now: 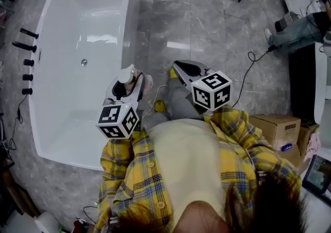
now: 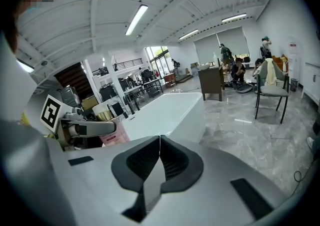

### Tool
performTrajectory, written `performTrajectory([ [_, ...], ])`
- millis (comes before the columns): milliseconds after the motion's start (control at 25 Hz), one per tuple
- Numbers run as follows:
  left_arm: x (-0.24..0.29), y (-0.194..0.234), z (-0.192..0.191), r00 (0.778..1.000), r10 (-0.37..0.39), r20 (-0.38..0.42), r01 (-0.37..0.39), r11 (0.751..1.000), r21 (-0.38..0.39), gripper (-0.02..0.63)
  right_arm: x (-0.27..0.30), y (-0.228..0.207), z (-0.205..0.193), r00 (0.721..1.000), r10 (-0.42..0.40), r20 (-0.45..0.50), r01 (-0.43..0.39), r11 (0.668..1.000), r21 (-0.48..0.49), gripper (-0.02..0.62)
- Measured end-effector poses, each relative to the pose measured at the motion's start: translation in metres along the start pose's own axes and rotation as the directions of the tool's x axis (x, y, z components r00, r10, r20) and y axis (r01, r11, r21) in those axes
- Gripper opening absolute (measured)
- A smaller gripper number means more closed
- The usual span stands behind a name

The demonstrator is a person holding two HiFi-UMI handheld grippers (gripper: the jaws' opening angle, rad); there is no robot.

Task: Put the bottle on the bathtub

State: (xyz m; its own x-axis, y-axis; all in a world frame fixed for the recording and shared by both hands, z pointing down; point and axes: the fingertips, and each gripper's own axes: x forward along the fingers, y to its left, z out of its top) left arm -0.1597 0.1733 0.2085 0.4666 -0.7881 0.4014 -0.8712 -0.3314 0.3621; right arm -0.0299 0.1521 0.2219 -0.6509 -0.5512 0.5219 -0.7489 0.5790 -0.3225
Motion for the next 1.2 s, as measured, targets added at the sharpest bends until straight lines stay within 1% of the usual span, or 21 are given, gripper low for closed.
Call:
performTrajectory([
  [120, 0.010, 0.007, 0.007, 1.000, 0.008, 0.004, -0.008, 1.000, -0.001, 0.226, 0.014, -0.008, 0.008, 1.000, 0.012, -0.004, -0.012, 1.000, -0.006, 0.015],
  [280, 0.032, 0.020, 0.015, 0.999, 0.038, 0.009, -0.038, 0.999, 0.010, 0.227, 0.037, -0.020, 0.025, 1.000, 0.030, 0.004, -0.030, 0.999, -0.023, 0.015],
  [440, 0.053, 0.026, 0.019, 0.998, 0.061, -0.012, -0.061, 0.998, 0.017, 0.227, 0.057, -0.033, 0.034, 0.999, 0.048, -0.014, -0.049, 0.995, -0.085, 0.015],
  [520, 0.065, 0.029, 0.023, 0.998, 0.063, -0.014, -0.063, 0.998, 0.013, 0.227, 0.067, -0.044, 0.038, 0.998, 0.057, -0.030, -0.060, 0.993, -0.101, 0.015],
  [720, 0.103, 0.042, 0.028, 0.995, 0.091, -0.031, -0.092, 0.996, -0.012, 0.226, 0.094, -0.076, 0.050, 0.994, 0.080, -0.070, -0.087, 0.992, -0.092, 0.015],
  [1000, 0.159, 0.048, 0.034, 0.989, 0.116, -0.095, -0.116, 0.993, -0.001, 0.227, 0.124, -0.122, 0.062, 0.984, 0.113, -0.139, -0.125, 0.989, -0.076, 0.015],
  [1080, 0.177, 0.049, 0.034, 0.987, 0.115, -0.109, -0.114, 0.993, 0.016, 0.226, 0.134, -0.134, 0.063, 0.979, 0.125, -0.161, -0.139, 0.987, -0.077, 0.015],
  [1200, 0.202, 0.052, 0.031, 0.984, 0.115, -0.134, -0.107, 0.992, 0.067, 0.225, 0.147, -0.153, 0.063, 0.974, 0.130, -0.185, -0.143, 0.988, -0.062, 0.015],
])
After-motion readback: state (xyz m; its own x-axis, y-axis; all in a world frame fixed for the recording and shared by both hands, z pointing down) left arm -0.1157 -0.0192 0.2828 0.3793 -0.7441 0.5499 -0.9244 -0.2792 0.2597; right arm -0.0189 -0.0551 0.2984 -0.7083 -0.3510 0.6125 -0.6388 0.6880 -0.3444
